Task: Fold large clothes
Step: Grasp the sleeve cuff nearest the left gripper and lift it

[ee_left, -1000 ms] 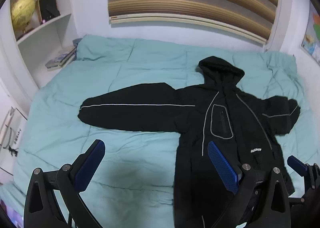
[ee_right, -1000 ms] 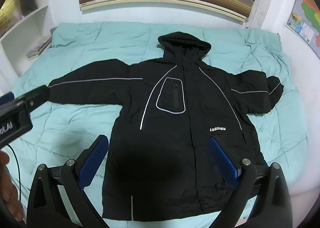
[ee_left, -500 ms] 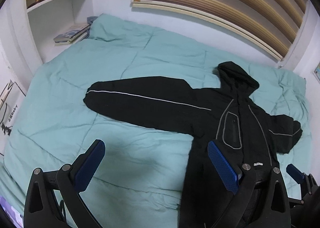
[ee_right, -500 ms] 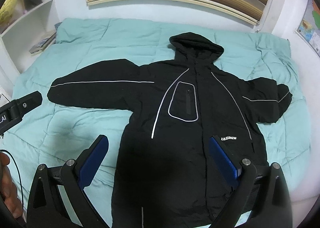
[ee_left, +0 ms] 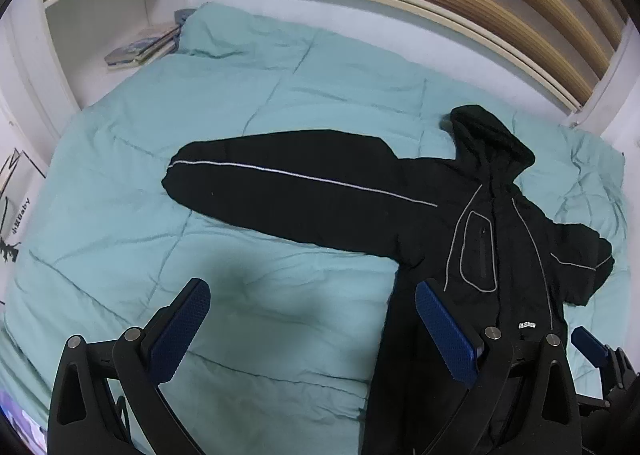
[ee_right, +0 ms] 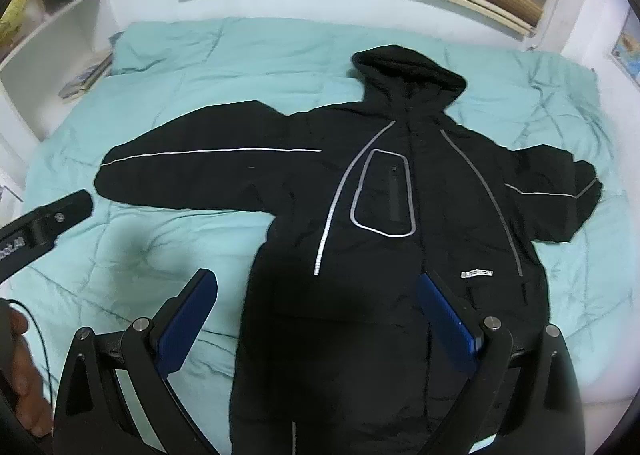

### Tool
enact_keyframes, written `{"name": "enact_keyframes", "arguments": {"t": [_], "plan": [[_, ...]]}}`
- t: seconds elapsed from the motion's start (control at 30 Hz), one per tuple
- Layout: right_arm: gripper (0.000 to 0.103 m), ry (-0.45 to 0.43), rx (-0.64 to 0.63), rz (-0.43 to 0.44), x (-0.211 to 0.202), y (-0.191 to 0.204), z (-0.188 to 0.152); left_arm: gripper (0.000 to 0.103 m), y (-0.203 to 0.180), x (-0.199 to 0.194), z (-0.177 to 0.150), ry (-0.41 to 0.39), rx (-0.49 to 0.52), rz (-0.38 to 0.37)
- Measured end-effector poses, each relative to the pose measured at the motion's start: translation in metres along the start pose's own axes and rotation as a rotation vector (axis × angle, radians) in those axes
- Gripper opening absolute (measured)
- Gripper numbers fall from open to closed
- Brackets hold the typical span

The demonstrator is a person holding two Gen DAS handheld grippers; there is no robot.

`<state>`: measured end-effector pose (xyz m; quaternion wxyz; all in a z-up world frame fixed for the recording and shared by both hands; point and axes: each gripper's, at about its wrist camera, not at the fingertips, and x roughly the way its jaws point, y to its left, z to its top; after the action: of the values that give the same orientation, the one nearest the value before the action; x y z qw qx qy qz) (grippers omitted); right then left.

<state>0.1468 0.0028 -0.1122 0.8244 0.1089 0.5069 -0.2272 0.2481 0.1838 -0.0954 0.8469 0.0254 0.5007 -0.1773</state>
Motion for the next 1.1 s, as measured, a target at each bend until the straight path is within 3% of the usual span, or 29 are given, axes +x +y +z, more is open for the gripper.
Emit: {"name": "enact_keyframes", "arguments": {"t": [0.27,0.5,0.63,0.9,1.1], "plan": [[0.101,0.032,0.009,0.001,0.016,0.003,0.003,0.102,0.0,0.016,0.003,0.027,0.001,0.007],[0.101,0.083,0.029,0.01,0.037,0.004,0.005,0.102,0.023,0.04,0.006,0.07,-0.071,-0.028],[0.101,0.103,0.021,0.02,0.048,0.009,0.007,0.102,0.06,0.06,0.008,0.086,-0.169,-0.02],[0.1,0.116,-0.035,0.03,0.074,0.028,0.017,0.102,0.158,0.091,0.027,-0.004,-0.4,0.016],[0.1,0.101,-0.101,0.031,0.094,0.049,0.037,0.102,0.204,0.129,0.051,-0.061,-0.474,-0.052]]}}
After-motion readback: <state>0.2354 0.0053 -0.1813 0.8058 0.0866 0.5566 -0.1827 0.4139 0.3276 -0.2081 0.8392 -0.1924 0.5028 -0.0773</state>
